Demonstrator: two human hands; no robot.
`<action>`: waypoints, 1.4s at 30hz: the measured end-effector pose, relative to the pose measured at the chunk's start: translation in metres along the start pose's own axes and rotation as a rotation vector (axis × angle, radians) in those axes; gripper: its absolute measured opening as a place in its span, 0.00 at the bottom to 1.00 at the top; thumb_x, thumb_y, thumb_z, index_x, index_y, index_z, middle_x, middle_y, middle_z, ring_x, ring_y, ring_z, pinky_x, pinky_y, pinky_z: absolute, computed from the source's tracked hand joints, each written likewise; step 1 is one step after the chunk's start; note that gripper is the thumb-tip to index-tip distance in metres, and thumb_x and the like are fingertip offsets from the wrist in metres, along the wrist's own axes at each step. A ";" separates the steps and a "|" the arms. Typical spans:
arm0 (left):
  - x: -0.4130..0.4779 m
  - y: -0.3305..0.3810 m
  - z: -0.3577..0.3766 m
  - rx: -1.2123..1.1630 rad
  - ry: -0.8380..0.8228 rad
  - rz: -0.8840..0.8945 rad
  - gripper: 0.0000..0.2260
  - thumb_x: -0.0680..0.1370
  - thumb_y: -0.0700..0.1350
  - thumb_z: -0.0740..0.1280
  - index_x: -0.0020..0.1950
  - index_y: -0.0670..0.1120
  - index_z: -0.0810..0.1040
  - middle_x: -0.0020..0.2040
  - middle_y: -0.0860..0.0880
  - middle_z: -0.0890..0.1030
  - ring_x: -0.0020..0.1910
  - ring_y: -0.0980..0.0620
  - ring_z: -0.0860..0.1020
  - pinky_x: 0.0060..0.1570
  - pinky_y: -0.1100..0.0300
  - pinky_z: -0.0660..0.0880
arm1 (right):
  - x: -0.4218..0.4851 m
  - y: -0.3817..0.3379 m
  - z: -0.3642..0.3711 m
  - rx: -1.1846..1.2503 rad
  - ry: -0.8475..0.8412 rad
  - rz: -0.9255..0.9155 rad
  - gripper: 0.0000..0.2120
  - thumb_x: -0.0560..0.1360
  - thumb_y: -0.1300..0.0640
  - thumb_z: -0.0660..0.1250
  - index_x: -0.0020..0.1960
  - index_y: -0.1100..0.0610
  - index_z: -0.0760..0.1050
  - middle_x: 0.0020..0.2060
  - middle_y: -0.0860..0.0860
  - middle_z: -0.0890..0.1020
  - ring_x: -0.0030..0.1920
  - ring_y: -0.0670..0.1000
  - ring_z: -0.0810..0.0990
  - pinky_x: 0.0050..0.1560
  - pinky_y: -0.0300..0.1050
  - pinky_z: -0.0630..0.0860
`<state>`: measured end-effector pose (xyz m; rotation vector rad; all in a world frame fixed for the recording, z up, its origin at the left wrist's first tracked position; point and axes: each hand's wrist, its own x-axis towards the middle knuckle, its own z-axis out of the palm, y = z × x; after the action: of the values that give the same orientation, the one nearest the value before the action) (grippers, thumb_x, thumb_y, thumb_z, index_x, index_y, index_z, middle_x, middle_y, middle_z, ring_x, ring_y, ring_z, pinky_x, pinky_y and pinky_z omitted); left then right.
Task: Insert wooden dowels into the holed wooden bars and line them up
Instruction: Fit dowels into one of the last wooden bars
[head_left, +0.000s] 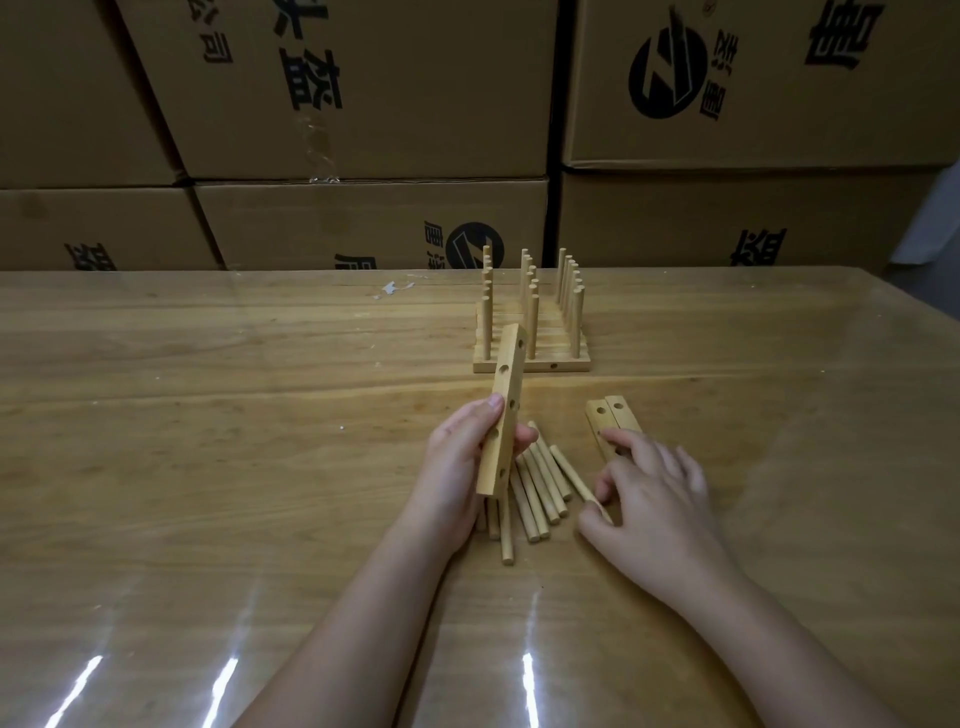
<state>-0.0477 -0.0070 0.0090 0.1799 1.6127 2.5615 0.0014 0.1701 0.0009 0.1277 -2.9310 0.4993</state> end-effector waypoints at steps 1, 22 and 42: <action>0.000 0.000 0.000 -0.003 -0.002 0.000 0.14 0.74 0.48 0.65 0.49 0.37 0.76 0.35 0.46 0.83 0.38 0.52 0.82 0.39 0.63 0.78 | 0.001 0.000 0.001 0.024 0.030 0.010 0.06 0.72 0.45 0.61 0.42 0.47 0.70 0.67 0.43 0.64 0.69 0.44 0.58 0.72 0.50 0.48; 0.000 -0.004 -0.003 0.054 -0.072 -0.005 0.18 0.75 0.53 0.62 0.53 0.40 0.79 0.34 0.48 0.80 0.41 0.49 0.80 0.46 0.60 0.77 | 0.001 -0.005 -0.006 0.772 0.432 -0.104 0.07 0.76 0.60 0.62 0.45 0.49 0.74 0.35 0.46 0.81 0.38 0.42 0.80 0.40 0.30 0.74; -0.005 0.000 0.002 0.146 -0.107 -0.001 0.17 0.77 0.50 0.61 0.51 0.38 0.80 0.44 0.42 0.84 0.47 0.49 0.82 0.50 0.60 0.77 | 0.005 0.002 -0.004 0.830 0.431 0.035 0.10 0.73 0.59 0.69 0.44 0.43 0.77 0.36 0.45 0.79 0.39 0.40 0.76 0.38 0.27 0.71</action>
<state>-0.0429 -0.0064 0.0098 0.3229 1.7584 2.3892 -0.0027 0.1733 0.0047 0.0543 -2.1498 1.4969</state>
